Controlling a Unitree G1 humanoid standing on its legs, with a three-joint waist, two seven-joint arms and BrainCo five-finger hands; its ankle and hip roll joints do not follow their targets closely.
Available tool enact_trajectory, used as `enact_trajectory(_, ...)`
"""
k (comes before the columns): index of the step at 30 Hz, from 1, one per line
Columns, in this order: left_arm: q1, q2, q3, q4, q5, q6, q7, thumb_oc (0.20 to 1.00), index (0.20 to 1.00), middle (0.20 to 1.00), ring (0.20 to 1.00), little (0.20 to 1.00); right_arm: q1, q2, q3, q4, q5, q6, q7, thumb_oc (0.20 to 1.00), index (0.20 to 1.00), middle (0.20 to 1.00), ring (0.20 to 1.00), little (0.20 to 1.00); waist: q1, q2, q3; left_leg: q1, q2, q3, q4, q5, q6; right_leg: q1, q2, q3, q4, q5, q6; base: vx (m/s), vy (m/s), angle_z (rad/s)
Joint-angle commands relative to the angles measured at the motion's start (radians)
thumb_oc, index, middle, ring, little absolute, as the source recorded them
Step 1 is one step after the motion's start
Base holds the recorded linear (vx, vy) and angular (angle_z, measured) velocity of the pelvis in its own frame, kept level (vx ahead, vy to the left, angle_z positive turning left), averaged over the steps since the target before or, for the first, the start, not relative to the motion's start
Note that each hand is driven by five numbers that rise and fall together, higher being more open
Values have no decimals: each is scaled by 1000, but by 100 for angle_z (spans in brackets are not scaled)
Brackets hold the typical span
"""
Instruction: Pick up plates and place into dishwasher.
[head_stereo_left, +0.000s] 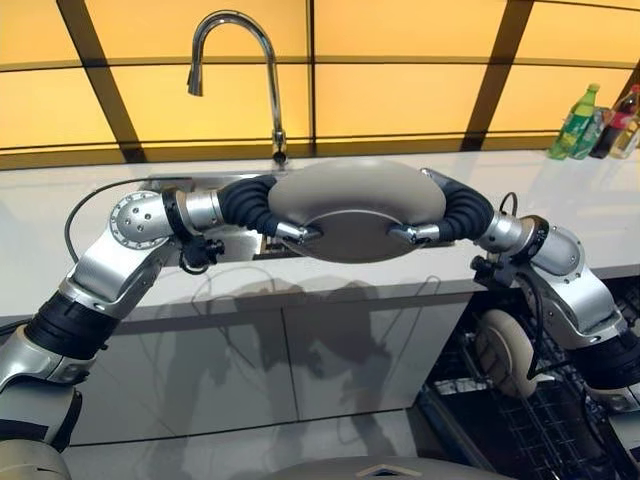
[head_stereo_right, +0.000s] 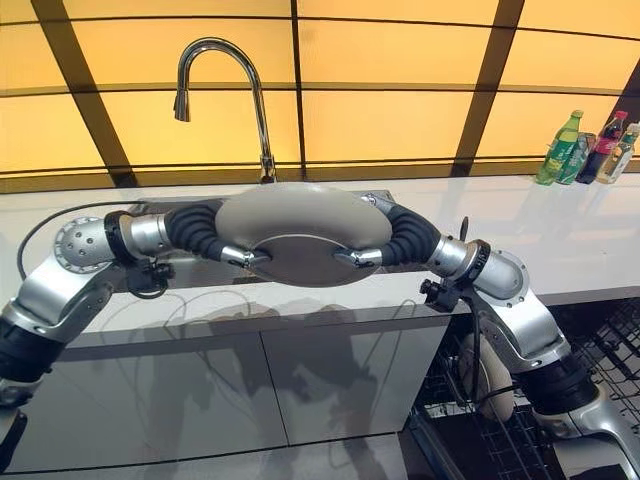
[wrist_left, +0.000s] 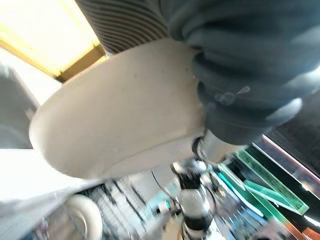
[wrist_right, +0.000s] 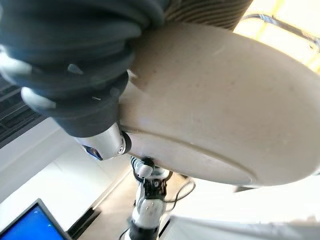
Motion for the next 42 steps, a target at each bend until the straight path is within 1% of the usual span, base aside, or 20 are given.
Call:
enact_trajectory(1,0,-114,122,19,9,-71,231,1000,1000,1000,1000,1000,-78,59,-34,-36,-97,-81,-109,200,200,200,200,200,25,15,-30,-58,-17,42,18,-44,30,-81,-15,37,48,-21,101,-43,24,-1)
enact_trajectory(3,46,-159,186,3,40,-85,305,1000,1000,1000,1000,1000,-59,86,-78,-25,-139,-86,-145,200,200,200,200,200,26,11,-29,-66,-20,45,20,-37,30,-90,-19,39,49,-14,98,-71,21,-5)
enact_trajectory(5,62,-184,215,0,43,-94,362,1000,1000,1000,1000,1000,-49,99,-102,-13,-169,-87,-169,200,200,200,200,200,24,9,-28,-66,-19,45,19,-38,30,-93,-19,40,47,-11,98,-44,23,-9)
enact_trajectory(6,74,-202,241,-1,61,-107,414,1000,1000,1000,1000,1000,-38,101,-124,-11,-195,-84,-197,200,200,200,200,200,21,7,-27,-65,-18,48,17,-38,30,-96,-20,39,43,-6,100,-30,31,-7)
enact_trajectory(8,85,-203,268,-3,51,-119,461,1000,1000,1000,1000,1000,-17,92,-154,-18,-203,-73,-229,200,200,200,200,200,14,5,-26,-63,-17,50,13,-37,28,-104,-20,42,39,2,103,-28,38,-6)
enact_trajectory(12,115,-209,326,-7,44,-151,544,1000,1000,1000,1000,1000,42,88,-217,-2,-244,-84,-269,200,200,200,200,200,-3,2,-19,-53,-16,60,1,-37,29,-124,-19,41,33,22,110,-7,37,-8)
enact_trajectory(15,174,-201,407,-24,58,-189,625,1000,1000,1000,1000,1000,112,79,-291,1,-244,-109,-286,200,200,200,200,200,-15,-3,-10,-42,-15,79,-8,-38,28,-140,-14,17,36,42,115,15,11,-27)
enact_trajectory(16,200,-198,442,-28,54,-198,655,1000,1000,1000,1000,1000,134,78,-316,5,-239,-117,-292,200,200,200,200,200,-13,0,-8,-30,-8,92,-18,-45,28,-136,-12,-14,39,37,120,37,-13,-41)
enact_trajectory(17,221,-197,471,-29,50,-203,674,1000,1000,1000,1000,1000,148,80,-330,8,-237,-125,-298,200,200,200,200,200,-12,-1,-4,-23,-6,102,-25,-44,28,-138,-14,-28,50,42,123,25,-29,-52)
enact_trajectory(19,246,-200,519,-23,45,-201,714,1000,1000,1000,1000,1000,171,86,-356,18,-249,-128,-330,200,200,200,200,200,-16,-2,1,-22,0,113,-33,-37,31,-142,-24,-20,93,36,121,-36,-44,-64)
enact_trajectory(22,274,-205,559,-22,35,-175,736,1000,1000,1000,1000,1000,220,87,-396,10,-262,-118,-373,200,200,200,200,200,-24,3,-3,-34,13,128,-31,-27,32,-136,-49,15,166,-7,114,-26,-68,-38)
enact_trajectory(25,322,-212,589,-5,30,-185,728,1000,1000,1000,1000,1000,278,72,-430,10,-266,-127,-399,200,200,200,200,200,-25,2,4,-51,26,149,-4,-29,26,-127,-99,18,214,-27,110,-6,-134,-15)
enact_trajectory(27,340,-215,604,7,43,-181,731,1000,1000,1000,1000,1000,298,77,-433,19,-266,-130,-433,200,200,200,200,200,-23,-3,17,-56,35,160,15,-36,24,-127,-130,15,238,-17,113,17,-241,-15)
enact_trajectory(29,350,-195,625,27,41,-173,741,1000,1000,1000,1000,1000,303,88,-424,43,-277,-130,-477,200,200,200,200,200,-18,-9,32,-52,45,172,26,-44,20,-123,-160,8,242,4,124,74,-331,-13)
enact_trajectory(30,357,-183,639,41,28,-166,739,1000,1000,1000,1000,1000,303,92,-418,55,-277,-121,-504,200,200,200,200,200,-14,-11,38,-48,53,180,28,-45,16,-115,-173,-2,226,6,129,110,-365,15)
enact_trajectory(32,383,-162,668,61,20,-159,744,1000,1000,1000,1000,1000,308,107,-415,83,-270,-116,-519,200,200,200,200,200,-9,-11,46,-32,73,196,24,-46,3,-96,-186,-29,183,11,139,122,-336,-4)
enact_trajectory(34,416,-155,697,75,9,-148,740,1000,1000,1000,1000,1000,317,119,-423,116,-271,-110,-529,200,200,200,200,200,-9,-8,48,-18,97,218,14,-39,-11,-72,-175,-52,129,-10,146,121,-306,-59)
enact_trajectory(36,443,-156,712,86,4,-143,745,1000,1000,1000,1000,1000,329,119,-437,152,-284,-105,-534,200,200,200,200,200,-20,2,49,-17,116,230,4,-29,-23,-59,-157,-45,101,-29,148,119,-296,-64)
enact_trajectory(39,463,-179,717,97,-2,-138,751,1000,1000,1000,1000,1000,338,102,-445,195,-291,-104,-539,200,200,200,200,200,-35,16,66,-40,137,238,12,-20,-38,-74,-139,-30,107,-54,137,32,-270,-40)
enact_trajectory(42,438,-216,679,130,2,-162,776,1000,1000,1000,1000,1000,299,74,-432,272,-277,-115,-553,200,200,200,200,200,-48,38,108,-112,156,232,47,-9,-60,-133,-122,-21,140,-77,121,-119,-180,-25)
